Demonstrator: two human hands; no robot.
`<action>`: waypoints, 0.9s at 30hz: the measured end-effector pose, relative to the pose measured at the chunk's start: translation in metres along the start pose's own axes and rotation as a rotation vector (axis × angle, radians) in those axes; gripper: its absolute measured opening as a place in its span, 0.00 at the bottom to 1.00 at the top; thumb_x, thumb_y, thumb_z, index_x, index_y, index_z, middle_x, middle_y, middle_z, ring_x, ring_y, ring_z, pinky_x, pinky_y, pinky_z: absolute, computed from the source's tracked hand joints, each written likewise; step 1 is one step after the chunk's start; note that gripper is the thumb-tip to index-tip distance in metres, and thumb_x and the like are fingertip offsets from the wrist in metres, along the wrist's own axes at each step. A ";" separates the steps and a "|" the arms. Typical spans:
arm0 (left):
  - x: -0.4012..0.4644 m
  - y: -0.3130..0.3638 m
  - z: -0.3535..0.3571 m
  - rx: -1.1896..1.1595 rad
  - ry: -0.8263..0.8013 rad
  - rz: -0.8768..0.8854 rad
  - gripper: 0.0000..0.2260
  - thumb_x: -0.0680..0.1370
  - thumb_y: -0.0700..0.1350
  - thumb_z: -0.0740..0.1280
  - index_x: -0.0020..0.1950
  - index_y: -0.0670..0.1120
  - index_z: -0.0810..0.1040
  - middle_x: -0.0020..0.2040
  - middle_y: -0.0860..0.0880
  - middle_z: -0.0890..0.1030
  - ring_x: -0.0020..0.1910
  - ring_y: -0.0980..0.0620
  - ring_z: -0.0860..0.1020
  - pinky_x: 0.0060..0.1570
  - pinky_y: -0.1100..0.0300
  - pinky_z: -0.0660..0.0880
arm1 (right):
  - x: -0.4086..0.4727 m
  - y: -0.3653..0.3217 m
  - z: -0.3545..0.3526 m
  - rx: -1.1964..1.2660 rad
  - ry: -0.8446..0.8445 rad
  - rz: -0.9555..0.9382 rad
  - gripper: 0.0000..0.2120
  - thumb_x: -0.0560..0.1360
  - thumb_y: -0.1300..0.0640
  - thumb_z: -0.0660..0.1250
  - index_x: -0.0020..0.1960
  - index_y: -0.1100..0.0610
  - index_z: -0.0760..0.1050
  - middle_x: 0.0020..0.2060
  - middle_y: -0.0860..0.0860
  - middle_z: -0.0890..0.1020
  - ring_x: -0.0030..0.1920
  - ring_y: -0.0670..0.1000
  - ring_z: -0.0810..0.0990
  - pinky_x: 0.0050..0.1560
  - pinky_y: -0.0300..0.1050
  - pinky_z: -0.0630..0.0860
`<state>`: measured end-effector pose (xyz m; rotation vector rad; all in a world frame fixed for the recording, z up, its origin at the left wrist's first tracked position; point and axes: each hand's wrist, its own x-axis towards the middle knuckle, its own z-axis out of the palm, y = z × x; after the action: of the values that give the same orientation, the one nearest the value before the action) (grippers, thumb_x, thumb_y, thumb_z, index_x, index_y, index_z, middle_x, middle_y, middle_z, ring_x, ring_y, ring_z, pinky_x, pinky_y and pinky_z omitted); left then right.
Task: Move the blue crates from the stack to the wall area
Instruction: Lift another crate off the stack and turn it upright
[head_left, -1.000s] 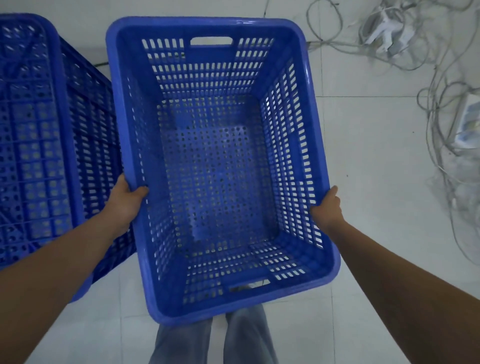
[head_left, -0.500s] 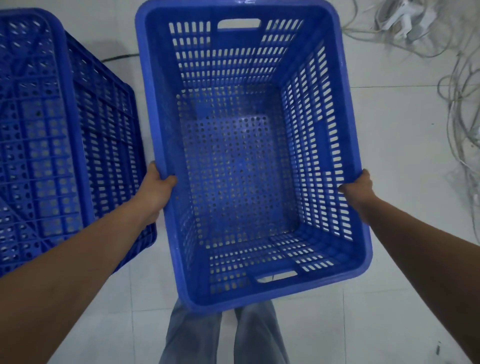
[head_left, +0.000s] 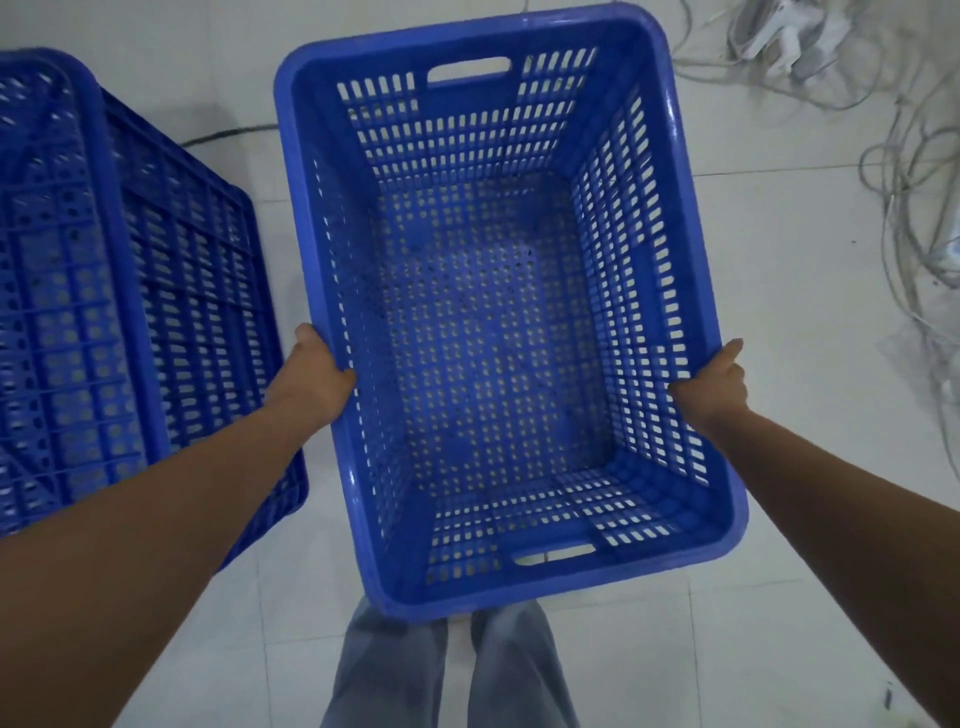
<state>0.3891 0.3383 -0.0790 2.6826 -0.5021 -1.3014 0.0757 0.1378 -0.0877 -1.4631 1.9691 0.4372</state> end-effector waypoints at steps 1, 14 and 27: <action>0.002 0.005 -0.002 0.160 0.054 0.037 0.20 0.80 0.41 0.61 0.69 0.37 0.58 0.49 0.40 0.71 0.39 0.45 0.72 0.43 0.48 0.74 | 0.000 -0.003 0.002 -0.024 0.015 0.014 0.41 0.76 0.60 0.62 0.77 0.61 0.37 0.74 0.62 0.57 0.72 0.64 0.60 0.70 0.59 0.63; 0.028 0.007 -0.017 -0.308 0.076 -0.166 0.17 0.81 0.44 0.61 0.68 0.39 0.67 0.66 0.39 0.73 0.60 0.38 0.75 0.58 0.43 0.75 | 0.011 -0.031 0.000 -0.085 0.110 0.110 0.30 0.77 0.61 0.59 0.75 0.63 0.51 0.70 0.64 0.61 0.70 0.64 0.61 0.69 0.55 0.60; -0.029 -0.045 0.051 -0.774 0.075 -0.487 0.12 0.80 0.40 0.60 0.64 0.41 0.70 0.62 0.41 0.76 0.59 0.40 0.76 0.61 0.42 0.74 | 0.019 -0.107 -0.026 -0.235 0.001 -0.231 0.34 0.79 0.54 0.57 0.78 0.54 0.43 0.70 0.64 0.60 0.70 0.65 0.61 0.71 0.57 0.59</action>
<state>0.3431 0.3928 -0.1003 2.2065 0.5931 -1.1451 0.1647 0.0733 -0.0697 -1.8129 1.7680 0.5789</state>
